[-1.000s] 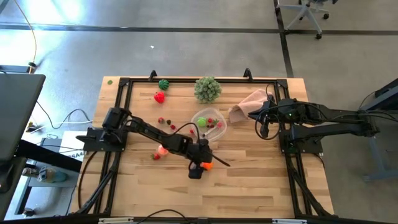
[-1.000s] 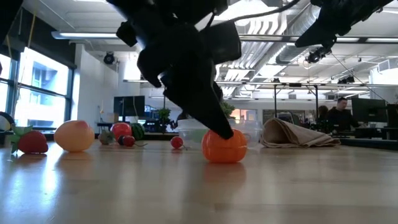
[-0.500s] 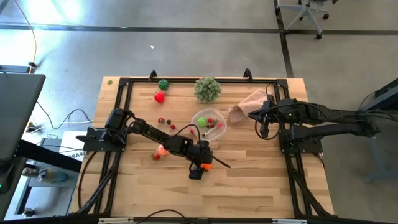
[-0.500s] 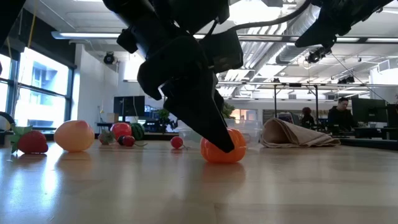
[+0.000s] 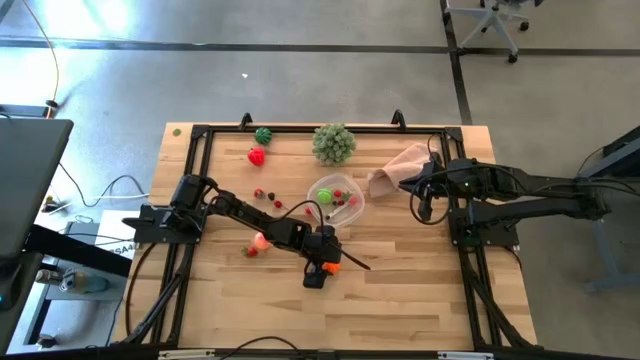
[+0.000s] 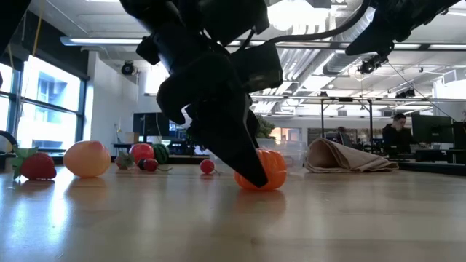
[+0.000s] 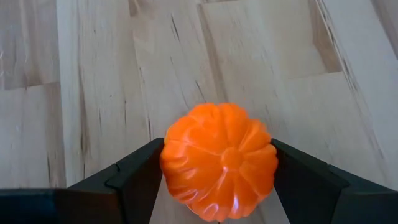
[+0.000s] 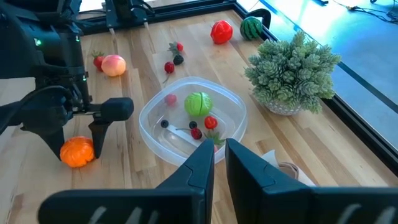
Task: Pick and placing Produce into tupperware
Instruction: Put the pumpkin into the container
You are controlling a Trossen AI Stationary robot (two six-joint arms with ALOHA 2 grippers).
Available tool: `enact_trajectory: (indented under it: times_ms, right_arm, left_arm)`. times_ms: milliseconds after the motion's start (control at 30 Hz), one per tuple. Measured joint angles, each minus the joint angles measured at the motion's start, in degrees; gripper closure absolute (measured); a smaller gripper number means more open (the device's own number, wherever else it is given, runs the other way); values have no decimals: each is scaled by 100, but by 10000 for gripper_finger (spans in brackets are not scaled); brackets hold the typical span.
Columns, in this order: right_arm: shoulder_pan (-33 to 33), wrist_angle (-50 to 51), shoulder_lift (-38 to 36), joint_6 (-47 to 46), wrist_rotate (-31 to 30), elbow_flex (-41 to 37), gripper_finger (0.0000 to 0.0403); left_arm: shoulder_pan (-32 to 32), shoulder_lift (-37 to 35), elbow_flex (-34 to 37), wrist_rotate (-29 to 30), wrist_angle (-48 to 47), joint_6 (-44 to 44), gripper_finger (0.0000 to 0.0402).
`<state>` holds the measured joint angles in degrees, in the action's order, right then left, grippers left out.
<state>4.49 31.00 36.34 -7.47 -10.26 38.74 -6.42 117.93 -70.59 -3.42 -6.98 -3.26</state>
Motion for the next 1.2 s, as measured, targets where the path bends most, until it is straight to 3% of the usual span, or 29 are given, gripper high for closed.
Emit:
enact_trajectory:
  times_ms: [500, 767, 1000, 1200]
  right_arm:
    - [-2, 0, 0, -1, 4, 0, 373]
    - [-2, 0, 0, -1, 24, 0, 373]
    - [-2, 0, 0, -1, 24, 0, 373]
    - [-2, 0, 0, 0, 22, 0, 373]
  left_arm:
    - [-9, 0, 2, -2, 2, 49, 136]
    - [-7, -2, 2, 0, 9, 58, 165]
    - [-7, -2, 2, 0, 11, 60, 148]
    - [-7, -2, 2, 71, 20, 59, 168]
